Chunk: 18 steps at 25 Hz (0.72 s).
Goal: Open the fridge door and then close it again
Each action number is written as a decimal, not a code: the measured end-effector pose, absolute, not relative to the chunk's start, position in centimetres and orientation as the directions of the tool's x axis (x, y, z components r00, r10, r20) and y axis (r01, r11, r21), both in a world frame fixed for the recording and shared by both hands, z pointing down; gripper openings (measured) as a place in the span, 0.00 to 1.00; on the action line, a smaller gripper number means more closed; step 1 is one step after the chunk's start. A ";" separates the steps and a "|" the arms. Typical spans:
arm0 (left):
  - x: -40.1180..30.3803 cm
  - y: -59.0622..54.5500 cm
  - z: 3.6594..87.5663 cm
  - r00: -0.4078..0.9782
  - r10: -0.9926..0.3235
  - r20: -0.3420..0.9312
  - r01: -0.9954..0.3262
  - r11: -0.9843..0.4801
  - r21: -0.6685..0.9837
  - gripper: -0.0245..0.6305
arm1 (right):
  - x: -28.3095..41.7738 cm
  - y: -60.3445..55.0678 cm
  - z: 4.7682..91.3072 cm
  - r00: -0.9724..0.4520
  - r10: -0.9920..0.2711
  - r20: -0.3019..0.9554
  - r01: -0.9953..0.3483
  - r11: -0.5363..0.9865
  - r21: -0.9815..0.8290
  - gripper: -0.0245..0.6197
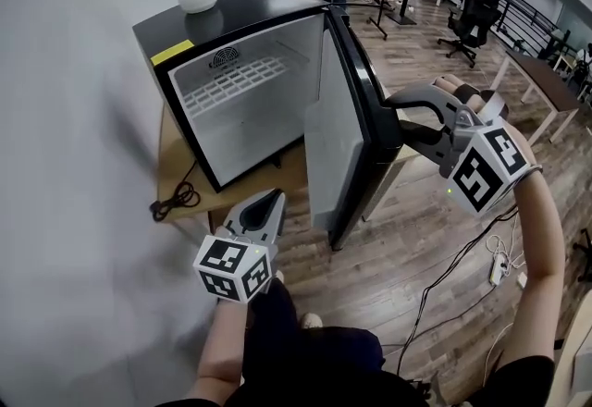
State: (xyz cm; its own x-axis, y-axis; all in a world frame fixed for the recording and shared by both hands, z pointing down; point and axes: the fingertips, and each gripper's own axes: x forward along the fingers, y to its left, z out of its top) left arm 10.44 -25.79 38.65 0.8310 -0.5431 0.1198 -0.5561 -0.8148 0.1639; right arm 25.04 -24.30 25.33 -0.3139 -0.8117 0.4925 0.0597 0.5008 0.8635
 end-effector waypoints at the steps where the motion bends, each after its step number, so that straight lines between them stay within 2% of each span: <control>1: 10.1 -25.8 38.7 0.827 -0.550 0.121 -0.563 -0.810 0.166 0.05 | 24.5 -24.5 25.2 -0.325 -0.810 0.488 0.058 0.498 0.866 0.19; 6: 8.2 -26.1 39.0 0.804 -0.581 0.123 -0.594 -0.786 0.171 0.05 | 22.0 -25.6 24.9 -0.345 -0.817 0.462 0.080 0.464 0.882 0.14; 12: 6.1 -26.6 38.7 0.776 -0.619 0.119 -0.630 -0.757 0.172 0.05 | 19.1 -27.3 24.9 -0.281 -0.854 0.437 0.246 0.376 0.893 0.11; 18: 4.5 -27.1 38.7 0.755 -0.646 0.111 -0.655 -0.733 0.184 0.05 | 16.1 -29.3 25.1 -0.286 -0.851 0.440 0.324 0.346 0.880 0.14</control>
State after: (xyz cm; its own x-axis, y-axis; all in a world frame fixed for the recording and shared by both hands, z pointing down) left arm 4.48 -27.07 38.71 0.7550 -0.6464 0.1106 -0.6547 -0.7333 0.1835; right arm 16.05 -29.26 25.11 -0.2861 -0.8513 0.4398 0.3242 0.3459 0.8805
